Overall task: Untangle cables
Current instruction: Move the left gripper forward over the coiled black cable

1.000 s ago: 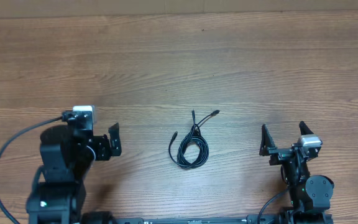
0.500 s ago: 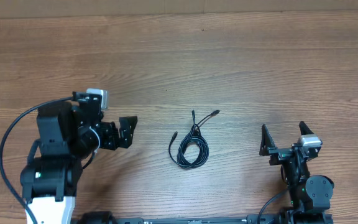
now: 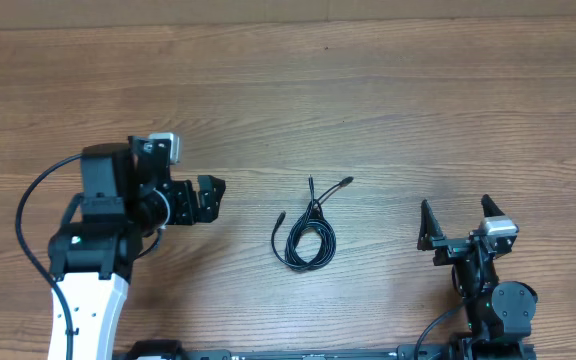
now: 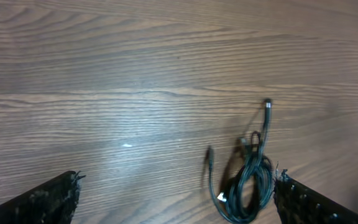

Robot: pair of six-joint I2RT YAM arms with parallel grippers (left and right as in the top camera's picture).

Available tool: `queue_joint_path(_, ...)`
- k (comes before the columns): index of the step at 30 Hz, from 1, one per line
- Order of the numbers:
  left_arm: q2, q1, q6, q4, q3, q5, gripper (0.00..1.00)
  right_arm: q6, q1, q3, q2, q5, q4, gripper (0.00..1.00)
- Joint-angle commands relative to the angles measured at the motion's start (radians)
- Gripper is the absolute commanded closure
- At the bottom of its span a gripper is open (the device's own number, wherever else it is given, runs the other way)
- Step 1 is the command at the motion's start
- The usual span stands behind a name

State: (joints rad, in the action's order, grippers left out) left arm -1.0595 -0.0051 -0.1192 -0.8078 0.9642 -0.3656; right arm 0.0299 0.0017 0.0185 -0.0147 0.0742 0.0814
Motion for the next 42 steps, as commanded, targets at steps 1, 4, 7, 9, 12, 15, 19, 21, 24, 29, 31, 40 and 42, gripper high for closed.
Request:
queue_joint_path(1, -0.011, -0.063, -0.055, 0.021, 0.023, 0.117, 0.03, 0.005, 0.005, -0.011, 0.008, -0.006, -0.004, 0.00)
queue_joint_path(4, -0.024, -0.156, -0.054, 0.035, 0.023, 0.176, 0.05, 0.005, 0.005, -0.011, 0.008, -0.006, -0.004, 0.00)
queue_joint_path(7, -0.056, -0.259, -0.069, 0.035, 0.023, 0.235, 0.04, 0.005, 0.005, -0.011, 0.008, -0.006, -0.004, 0.00)
queue_joint_path(9, -0.090, -0.321, -0.069, 0.034, 0.022, 0.248, 0.05, 0.005, 0.005, -0.011, 0.008, -0.006, -0.004, 0.00)
queue_joint_path(12, -0.160, -0.393, -0.069, 0.043, 0.022, 0.247, 0.08, 0.005, 0.005, -0.011, 0.008, -0.006, -0.004, 0.00)
queue_joint_path(15, -0.242, -0.449, -0.069, 0.068, 0.022, 0.246, 0.09, 0.005, 0.005, -0.011, 0.008, -0.006, -0.004, 0.00)
queue_joint_path(19, -0.341, -0.512, -0.069, 0.103, 0.022, 0.247, 0.05, 0.004, 0.005, -0.011, 0.008, -0.006, -0.004, 0.00)
queue_joint_path(21, -0.378, -0.531, -0.069, 0.116, 0.022, 0.246, 0.03, 0.005, 0.005, -0.011, 0.008, -0.006, -0.004, 0.00)
queue_joint_path(24, -0.409, -0.541, -0.069, 0.124, 0.022, 0.245, 0.03, 0.005, 0.005, -0.011, 0.008, -0.006, -0.004, 0.00)
queue_joint_path(29, -0.439, -0.560, -0.075, 0.126, 0.022, 0.241, 0.05, 0.005, 0.005, -0.011, 0.008, -0.006, -0.004, 0.00)
queue_joint_path(31, -0.454, -0.580, -0.076, 0.127, 0.022, 0.242, 0.04, 0.005, 0.005, -0.011, 0.008, -0.006, -0.004, 0.00)
queue_joint_path(40, -0.555, -0.652, -0.076, 0.164, 0.021, 0.247, 0.04, 0.005, 0.005, -0.011, 0.008, -0.006, -0.004, 0.00)
queue_joint_path(42, -0.581, -0.652, -0.076, 0.168, 0.021, 0.247, 0.04, 0.004, 0.005, -0.011, 0.008, -0.006, -0.004, 0.00)
